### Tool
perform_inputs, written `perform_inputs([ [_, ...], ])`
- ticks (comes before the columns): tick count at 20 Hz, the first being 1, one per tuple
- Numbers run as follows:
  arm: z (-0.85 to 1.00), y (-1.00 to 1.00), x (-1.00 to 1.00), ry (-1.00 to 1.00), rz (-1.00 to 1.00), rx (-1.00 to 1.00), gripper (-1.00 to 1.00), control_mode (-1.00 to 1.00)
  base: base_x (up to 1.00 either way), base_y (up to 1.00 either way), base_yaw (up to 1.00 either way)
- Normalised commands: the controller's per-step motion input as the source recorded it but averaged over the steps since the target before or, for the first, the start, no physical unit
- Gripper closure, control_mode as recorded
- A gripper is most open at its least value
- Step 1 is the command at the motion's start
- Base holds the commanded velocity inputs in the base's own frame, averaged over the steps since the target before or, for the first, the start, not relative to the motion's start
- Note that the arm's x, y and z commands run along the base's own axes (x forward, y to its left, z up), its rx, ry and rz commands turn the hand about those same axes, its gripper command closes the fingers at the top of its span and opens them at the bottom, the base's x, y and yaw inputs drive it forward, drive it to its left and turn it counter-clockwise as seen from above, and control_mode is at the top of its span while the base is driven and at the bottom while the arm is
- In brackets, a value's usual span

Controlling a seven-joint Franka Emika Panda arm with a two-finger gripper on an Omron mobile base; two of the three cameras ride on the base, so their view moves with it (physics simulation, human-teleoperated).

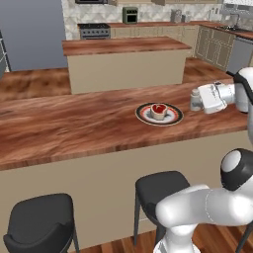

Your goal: Retrieve the shaker from the cabinet and place it next the steak on a plate on the dining table.

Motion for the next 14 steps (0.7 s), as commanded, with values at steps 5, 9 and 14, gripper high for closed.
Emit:
perform_inputs([
  [5, -0.10, -0.14, 0.26, 0.00, 0.00, 0.00, 1.00, -1.00, 0.00, 0.00, 0.00],
  [9, -0.11, -0.23, 0.15, 0.00, 0.00, 0.00, 1.00, -1.00, 0.00, 0.00, 0.00],
  [14, -0.12, -0.16, 0.10, 0.00, 0.00, 0.00, 1.00, -1.00, 0.00, 0.00, 0.00],
])
